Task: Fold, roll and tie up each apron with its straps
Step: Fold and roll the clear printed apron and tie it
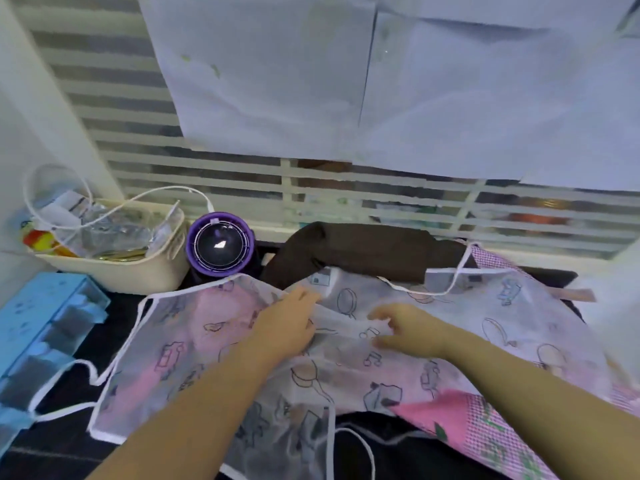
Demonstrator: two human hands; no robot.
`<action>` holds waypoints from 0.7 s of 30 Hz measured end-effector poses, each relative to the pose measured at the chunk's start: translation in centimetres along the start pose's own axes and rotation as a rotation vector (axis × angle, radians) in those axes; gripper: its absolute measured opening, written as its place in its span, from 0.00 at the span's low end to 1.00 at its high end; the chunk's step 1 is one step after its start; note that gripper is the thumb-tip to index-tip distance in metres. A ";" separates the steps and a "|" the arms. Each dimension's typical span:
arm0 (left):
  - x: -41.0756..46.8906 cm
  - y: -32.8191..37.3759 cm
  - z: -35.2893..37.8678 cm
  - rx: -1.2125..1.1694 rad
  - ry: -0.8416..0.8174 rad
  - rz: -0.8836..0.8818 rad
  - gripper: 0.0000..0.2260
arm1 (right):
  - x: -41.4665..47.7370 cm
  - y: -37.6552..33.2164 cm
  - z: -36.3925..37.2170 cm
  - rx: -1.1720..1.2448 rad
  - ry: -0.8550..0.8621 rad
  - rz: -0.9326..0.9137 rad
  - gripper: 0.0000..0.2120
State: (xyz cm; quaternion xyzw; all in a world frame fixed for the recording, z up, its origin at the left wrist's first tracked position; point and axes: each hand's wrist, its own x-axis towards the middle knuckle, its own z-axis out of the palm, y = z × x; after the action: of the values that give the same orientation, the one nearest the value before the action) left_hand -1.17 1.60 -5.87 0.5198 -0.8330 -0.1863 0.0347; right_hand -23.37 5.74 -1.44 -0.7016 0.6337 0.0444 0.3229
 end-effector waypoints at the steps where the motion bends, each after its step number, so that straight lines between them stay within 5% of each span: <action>1: 0.5 0.1 0.5 0.022 -0.032 0.002 0.23 | 0.0 0.7 0.6 -0.016 0.007 0.017 0.24; 4: 1.3 0.1 1.1 0.056 -0.064 -0.055 0.23 | 0.3 2.0 1.9 -0.053 0.086 0.038 0.26; 8: 1.5 0.0 1.3 0.004 -0.038 -0.057 0.05 | 0.3 2.9 2.2 -0.105 0.081 0.037 0.13; 11: 0.1 0.0 1.6 -0.048 0.039 0.076 0.05 | 0.6 3.0 1.0 0.008 0.083 0.040 0.20; 14: -2.0 -0.5 1.8 -0.079 0.152 0.226 0.10 | 1.9 2.9 -0.1 0.075 0.196 0.013 0.17; 21: -5.7 -0.4 -0.1 -0.056 0.409 0.437 0.07 | 5.6 -0.7 -1.7 0.046 0.270 -0.110 0.38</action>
State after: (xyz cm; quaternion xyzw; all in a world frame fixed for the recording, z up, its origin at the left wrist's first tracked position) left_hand 1.81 6.38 -5.12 0.3538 -0.8954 -0.0888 0.2553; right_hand -22.30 0.05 -2.42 -0.7272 0.6328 -0.0829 0.2526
